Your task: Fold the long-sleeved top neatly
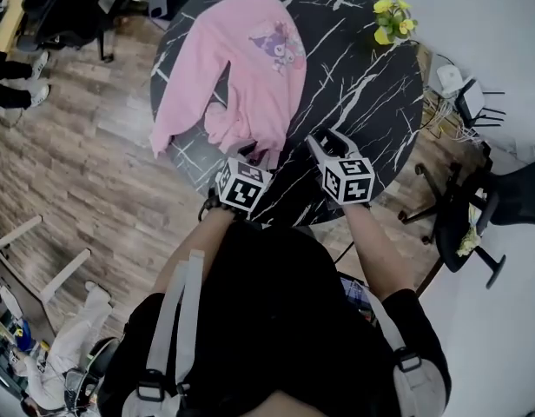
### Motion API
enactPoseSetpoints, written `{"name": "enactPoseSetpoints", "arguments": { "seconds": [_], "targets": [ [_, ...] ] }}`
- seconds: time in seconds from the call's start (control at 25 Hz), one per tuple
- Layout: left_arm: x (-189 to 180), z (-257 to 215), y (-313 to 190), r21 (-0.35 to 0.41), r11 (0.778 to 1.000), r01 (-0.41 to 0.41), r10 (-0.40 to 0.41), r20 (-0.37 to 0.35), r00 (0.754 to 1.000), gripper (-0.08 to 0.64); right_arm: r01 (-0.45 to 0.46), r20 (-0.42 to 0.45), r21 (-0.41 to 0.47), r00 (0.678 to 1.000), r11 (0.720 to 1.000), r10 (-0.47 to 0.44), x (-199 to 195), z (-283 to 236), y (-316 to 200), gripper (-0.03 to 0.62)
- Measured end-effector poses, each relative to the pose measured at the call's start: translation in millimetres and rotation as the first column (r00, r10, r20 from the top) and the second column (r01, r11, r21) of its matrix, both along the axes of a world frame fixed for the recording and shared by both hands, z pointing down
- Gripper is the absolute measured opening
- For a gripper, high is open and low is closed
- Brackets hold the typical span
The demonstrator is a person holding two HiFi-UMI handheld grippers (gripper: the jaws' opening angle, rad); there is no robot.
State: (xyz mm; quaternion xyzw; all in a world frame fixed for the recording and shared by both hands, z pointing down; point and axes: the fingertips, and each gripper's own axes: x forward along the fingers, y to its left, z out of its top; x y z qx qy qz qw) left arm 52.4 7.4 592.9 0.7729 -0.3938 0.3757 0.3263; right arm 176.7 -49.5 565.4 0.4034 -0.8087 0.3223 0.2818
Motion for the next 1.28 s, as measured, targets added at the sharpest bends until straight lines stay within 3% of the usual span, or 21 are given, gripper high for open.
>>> {"name": "enactPoseSetpoints", "arguments": {
  "seconds": [0.04,0.12,0.32,0.52,0.68,0.8,0.96,1.08,1.28],
  "targets": [
    [0.8,-2.5,-1.6,0.0,1.0,0.011,-0.011,-0.013,1.0,0.07,0.004,-0.002,-0.004,1.0,1.0,-0.004,1.4,0.8,2.3,0.177],
    [2.0,-16.1,-6.7,0.007,0.999,0.037,-0.037,-0.068,0.997,0.051,0.009,-0.004,-0.012,1.0,1.0,-0.009,2.8,2.6,5.0,0.173],
    [-9.2,-64.8,-31.6,0.082,0.993,0.088,-0.073,-0.18,0.981,0.046,0.041,-0.002,-0.031,0.999,0.999,-0.041,-8.7,7.9,10.5,0.167],
    [-57.0,-95.7,-73.4,0.142,0.976,0.167,-0.131,-0.237,0.963,0.044,0.094,0.024,-0.046,0.995,0.995,-0.093,-47.1,11.2,16.6,0.167],
    [-108.3,-100.1,-102.6,0.145,0.963,0.226,-0.187,-0.24,0.953,0.044,0.128,0.055,-0.047,0.991,0.991,-0.125,-84.6,9.6,20.6,0.169],
    [-139.5,-97.8,-116.7,0.156,0.961,0.23,-0.196,-0.208,0.958,0.044,0.132,0.045,-0.043,0.991,0.99,-0.13,-107.9,12.0,22.9,0.169],
    [-168.5,-84.8,-121.4,0.159,0.969,0.19,-0.17,-0.13,0.977,0.044,-0.012,-0.038,-0.062,0.999,0.998,0.01,-105.6,28.5,12.7,0.208],
    [-183.8,-70.4,-116.3,0.142,0.978,0.153,-0.143,-0.079,0.987,0.044,-0.115,-0.044,-0.092,0.993,0.989,0.112,-101.9,38.1,5.8,0.239],
    [-200.1,-51.4,-101.8,0.098,0.987,0.124,-0.118,-0.065,0.991,0.044,-0.196,-0.084,-0.1,0.979,0.976,0.188,-110.5,44.4,0.9,0.242]
  ]
}}
